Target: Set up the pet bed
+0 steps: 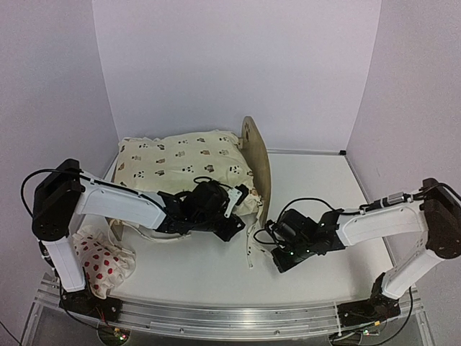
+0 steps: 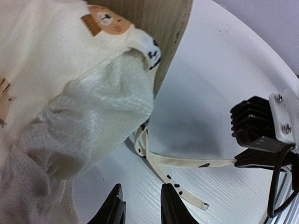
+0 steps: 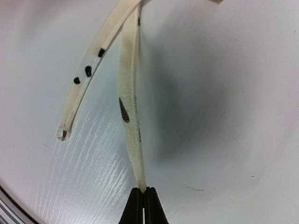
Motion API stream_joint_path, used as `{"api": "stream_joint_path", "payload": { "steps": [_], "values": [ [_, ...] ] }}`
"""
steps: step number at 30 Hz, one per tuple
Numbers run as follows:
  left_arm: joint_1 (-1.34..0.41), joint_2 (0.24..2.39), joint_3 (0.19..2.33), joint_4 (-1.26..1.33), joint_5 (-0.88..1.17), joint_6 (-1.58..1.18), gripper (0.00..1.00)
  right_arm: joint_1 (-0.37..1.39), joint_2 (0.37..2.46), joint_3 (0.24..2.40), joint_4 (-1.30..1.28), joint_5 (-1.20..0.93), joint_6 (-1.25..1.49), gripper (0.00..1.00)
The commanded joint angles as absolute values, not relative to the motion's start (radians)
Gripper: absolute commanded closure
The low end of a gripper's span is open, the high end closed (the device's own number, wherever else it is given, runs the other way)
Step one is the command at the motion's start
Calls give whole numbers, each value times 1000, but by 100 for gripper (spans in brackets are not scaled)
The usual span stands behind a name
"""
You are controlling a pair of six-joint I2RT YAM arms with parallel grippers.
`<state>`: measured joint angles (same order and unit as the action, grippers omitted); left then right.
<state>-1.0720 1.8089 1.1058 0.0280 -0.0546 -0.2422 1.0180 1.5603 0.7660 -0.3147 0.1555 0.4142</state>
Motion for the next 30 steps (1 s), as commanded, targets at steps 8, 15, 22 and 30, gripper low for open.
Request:
{"api": "stream_joint_path", "payload": {
  "steps": [8, 15, 22, 30],
  "values": [
    [-1080, 1917, 1241, 139, -14, -196, 70, 950, 1425, 766, -325, 263, 393, 100],
    [-1080, 1993, 1312, 142, -60, -197, 67, 916, 1394, 779, -322, 275, 376, 100],
    [-1080, 2063, 1375, 143, -146, -230, 65, 902, 1374, 768, -319, 258, 374, 100],
    [-1080, 2088, 1366, 197, -231, -249, 71, 898, 1361, 758, -318, 240, 367, 100]
  ]
}}
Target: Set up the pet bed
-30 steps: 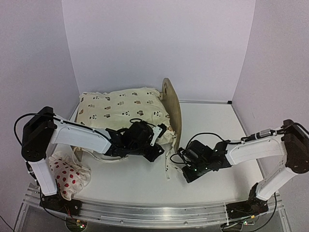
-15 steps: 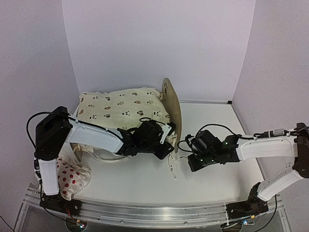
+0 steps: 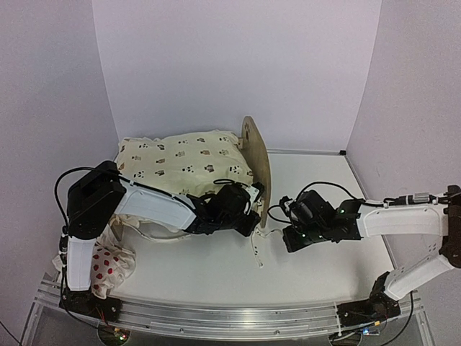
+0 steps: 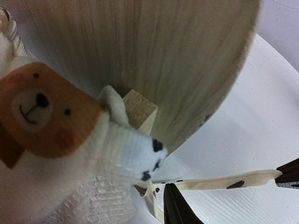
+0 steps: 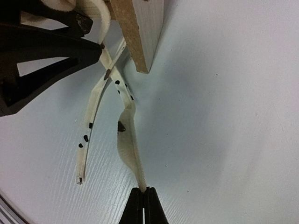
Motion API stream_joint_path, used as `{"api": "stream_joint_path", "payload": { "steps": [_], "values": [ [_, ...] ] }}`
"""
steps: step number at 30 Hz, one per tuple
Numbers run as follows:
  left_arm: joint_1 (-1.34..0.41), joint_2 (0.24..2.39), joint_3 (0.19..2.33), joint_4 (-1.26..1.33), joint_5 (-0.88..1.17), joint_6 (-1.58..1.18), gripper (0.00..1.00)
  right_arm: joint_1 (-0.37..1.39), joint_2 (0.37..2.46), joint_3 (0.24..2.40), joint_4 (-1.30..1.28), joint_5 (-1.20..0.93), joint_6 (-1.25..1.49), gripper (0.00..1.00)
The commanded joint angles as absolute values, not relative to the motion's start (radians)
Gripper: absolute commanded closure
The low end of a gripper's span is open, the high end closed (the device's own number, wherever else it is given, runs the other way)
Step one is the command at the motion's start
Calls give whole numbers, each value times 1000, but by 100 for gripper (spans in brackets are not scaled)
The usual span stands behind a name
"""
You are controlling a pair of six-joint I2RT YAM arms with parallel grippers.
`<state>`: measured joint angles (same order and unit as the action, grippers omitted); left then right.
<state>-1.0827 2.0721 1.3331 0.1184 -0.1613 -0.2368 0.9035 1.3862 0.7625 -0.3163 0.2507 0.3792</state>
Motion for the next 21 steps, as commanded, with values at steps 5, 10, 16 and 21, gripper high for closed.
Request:
{"api": "stream_joint_path", "payload": {
  "steps": [5, 10, 16, 21],
  "values": [
    [-1080, 2107, 1370, 241, -216, -222, 81, 889, 1364, 758, -308, 235, 368, 100],
    [-1080, 2088, 1334, 284, -193, -204, 99, 879, 1372, 767, -277, 220, 369, 100],
    [-1081, 2037, 1280, 288, -153, -211, 100, 869, 1412, 800, -220, 183, 371, 100],
    [-1081, 1985, 1228, 289, -117, -236, 100, 856, 1468, 846, -175, 176, 388, 100]
  ]
}}
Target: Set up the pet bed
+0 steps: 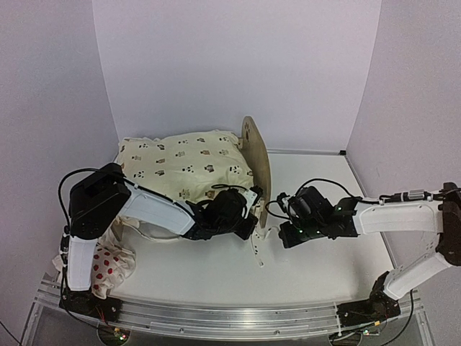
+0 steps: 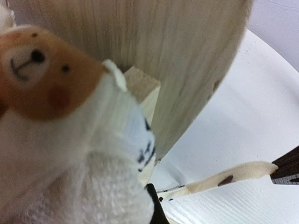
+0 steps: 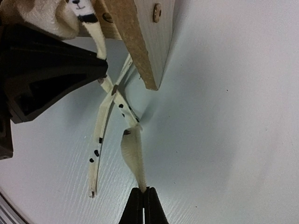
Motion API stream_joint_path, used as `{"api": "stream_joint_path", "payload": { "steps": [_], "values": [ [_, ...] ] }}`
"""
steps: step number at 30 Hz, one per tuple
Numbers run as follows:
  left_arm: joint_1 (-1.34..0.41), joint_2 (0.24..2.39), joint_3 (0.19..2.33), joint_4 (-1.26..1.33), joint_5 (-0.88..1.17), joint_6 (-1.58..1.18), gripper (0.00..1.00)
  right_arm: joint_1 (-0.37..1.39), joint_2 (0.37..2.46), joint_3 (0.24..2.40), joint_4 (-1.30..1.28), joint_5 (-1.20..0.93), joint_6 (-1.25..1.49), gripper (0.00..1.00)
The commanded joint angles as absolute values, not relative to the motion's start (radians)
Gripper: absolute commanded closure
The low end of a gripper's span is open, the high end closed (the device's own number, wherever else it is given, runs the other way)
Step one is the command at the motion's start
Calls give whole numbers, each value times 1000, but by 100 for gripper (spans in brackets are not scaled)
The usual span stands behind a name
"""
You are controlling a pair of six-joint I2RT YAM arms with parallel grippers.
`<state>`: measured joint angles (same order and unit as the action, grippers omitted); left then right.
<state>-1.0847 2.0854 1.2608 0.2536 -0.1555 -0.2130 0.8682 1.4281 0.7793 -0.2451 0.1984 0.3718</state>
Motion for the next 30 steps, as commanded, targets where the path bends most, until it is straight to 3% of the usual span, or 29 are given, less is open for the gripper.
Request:
{"api": "stream_joint_path", "payload": {
  "steps": [1, 16, 30],
  "values": [
    [-1081, 1974, 1220, 288, -112, -240, 100, 853, 1478, 854, -162, 174, 391, 100],
    [-1086, 1922, 1160, 296, -61, -267, 100, 822, 1638, 962, -52, 101, 349, 100],
    [-1085, 1910, 1165, 290, -42, -270, 100, 821, 1697, 956, 89, -99, 238, 100]
  ]
}}
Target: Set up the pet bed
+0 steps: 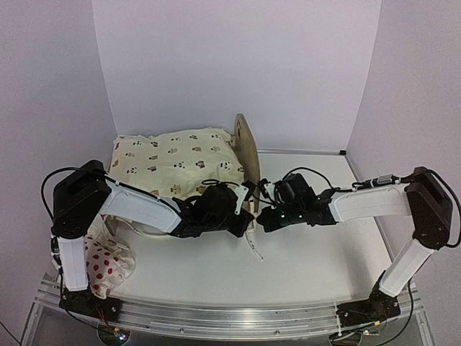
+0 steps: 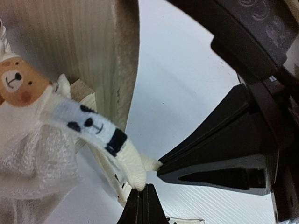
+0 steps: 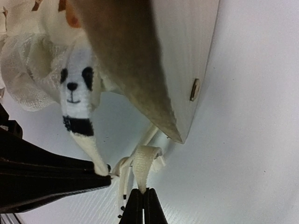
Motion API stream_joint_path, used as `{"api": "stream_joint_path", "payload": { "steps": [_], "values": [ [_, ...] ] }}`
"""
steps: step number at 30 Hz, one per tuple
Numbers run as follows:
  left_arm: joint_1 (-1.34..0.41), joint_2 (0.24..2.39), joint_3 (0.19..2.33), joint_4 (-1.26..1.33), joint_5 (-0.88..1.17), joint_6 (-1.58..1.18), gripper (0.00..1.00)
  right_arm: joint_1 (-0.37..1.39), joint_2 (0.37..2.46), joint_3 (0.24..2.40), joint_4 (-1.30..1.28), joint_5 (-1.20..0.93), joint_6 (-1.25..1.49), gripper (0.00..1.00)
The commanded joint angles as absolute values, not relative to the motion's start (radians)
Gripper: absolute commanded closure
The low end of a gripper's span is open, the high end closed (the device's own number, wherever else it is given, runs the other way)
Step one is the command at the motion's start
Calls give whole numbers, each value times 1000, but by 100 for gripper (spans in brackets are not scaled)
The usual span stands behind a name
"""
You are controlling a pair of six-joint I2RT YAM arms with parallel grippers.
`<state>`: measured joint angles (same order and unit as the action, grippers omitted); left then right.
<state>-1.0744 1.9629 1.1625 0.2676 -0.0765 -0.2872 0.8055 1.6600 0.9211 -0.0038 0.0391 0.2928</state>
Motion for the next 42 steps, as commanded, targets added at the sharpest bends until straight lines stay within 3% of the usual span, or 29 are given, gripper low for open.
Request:
{"api": "stream_joint_path", "payload": {
  "steps": [1, 17, 31, 35, 42],
  "values": [
    [-1086, 1909, 1166, 285, -45, -270, 100, 822, 1697, 952, 96, -108, 240, 100],
    [-1086, 1839, 1137, 238, -73, -263, 99, 822, 1720, 874, 228, -50, 189, 100],
    [-1086, 1808, 1129, 219, -54, -280, 97, 821, 1829, 838, 521, -88, 120, 100],
    [-1086, 1794, 1124, 203, -64, -283, 93, 822, 1854, 805, 637, -134, 94, 100],
    [-1086, 1766, 1110, 161, -68, -295, 77, 822, 1908, 788, 760, -175, 77, 100]
  ]
}}
